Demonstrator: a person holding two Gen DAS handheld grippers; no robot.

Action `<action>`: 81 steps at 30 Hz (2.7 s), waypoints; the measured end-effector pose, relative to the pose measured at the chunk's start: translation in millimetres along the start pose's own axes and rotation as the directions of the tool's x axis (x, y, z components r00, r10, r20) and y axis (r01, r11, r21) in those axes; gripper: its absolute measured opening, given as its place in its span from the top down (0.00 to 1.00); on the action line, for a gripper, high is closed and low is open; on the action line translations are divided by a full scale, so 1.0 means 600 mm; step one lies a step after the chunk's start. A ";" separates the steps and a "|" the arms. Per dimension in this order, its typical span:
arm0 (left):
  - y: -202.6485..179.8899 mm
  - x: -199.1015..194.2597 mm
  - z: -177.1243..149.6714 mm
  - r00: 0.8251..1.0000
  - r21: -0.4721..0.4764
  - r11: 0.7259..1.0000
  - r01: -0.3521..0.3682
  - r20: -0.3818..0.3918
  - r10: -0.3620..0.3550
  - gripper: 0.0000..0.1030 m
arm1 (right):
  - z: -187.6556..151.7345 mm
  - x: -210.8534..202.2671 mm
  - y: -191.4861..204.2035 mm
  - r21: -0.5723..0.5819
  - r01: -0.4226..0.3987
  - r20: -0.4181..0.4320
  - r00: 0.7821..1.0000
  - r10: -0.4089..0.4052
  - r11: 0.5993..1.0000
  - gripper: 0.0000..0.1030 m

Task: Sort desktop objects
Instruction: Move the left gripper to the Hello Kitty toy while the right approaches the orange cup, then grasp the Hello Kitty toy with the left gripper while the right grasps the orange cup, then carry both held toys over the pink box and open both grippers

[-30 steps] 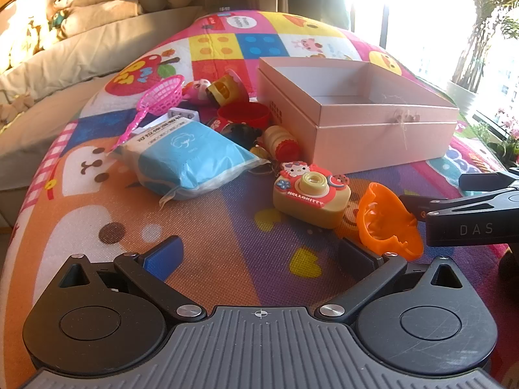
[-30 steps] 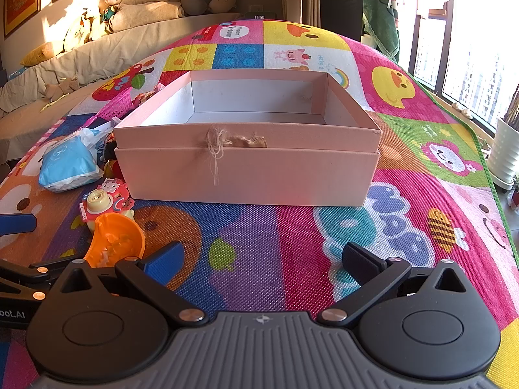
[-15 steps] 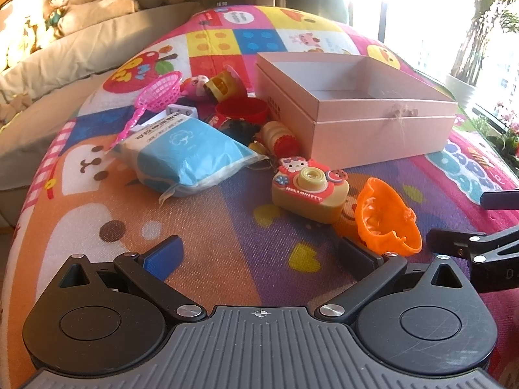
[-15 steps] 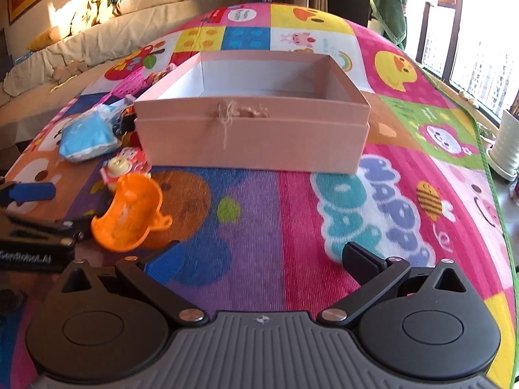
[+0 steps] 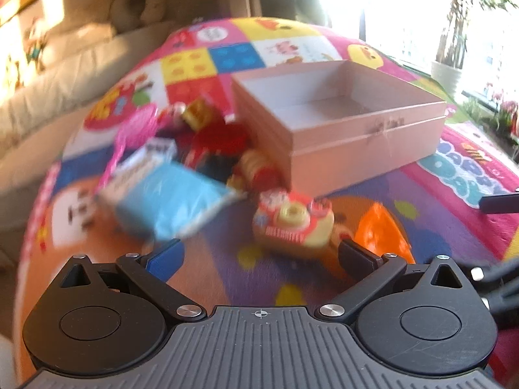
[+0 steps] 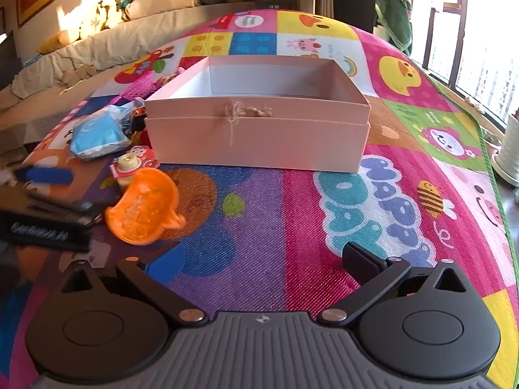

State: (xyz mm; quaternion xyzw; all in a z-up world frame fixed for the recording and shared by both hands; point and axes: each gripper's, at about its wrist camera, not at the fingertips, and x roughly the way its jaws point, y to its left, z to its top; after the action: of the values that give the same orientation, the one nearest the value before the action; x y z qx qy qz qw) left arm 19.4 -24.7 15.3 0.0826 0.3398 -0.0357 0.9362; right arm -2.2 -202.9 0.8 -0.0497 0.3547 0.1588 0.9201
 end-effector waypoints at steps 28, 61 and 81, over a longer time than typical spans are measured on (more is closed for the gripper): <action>0.085 -0.058 -0.050 0.998 -0.145 0.989 0.004 -0.066 -0.014 0.36 | 0.004 -0.028 0.044 -0.133 -0.127 0.030 0.991 0.132 0.983 0.00; 0.055 -0.121 0.116 0.934 -0.080 0.947 0.311 0.212 -0.288 0.39 | 0.122 -0.164 -0.043 -0.158 -0.045 0.229 0.970 0.081 0.986 0.58; 0.199 -0.039 0.019 0.989 -0.193 0.976 -0.103 0.081 0.121 0.08 | 0.124 -0.028 0.101 -0.430 0.041 0.302 0.948 0.100 0.902 0.49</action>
State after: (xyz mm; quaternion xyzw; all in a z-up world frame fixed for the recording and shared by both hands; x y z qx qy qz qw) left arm 23.2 91.2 54.7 0.0111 0.2927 0.0455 0.9550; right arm 13.7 -134.9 68.4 -0.2203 0.1594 0.2531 0.9284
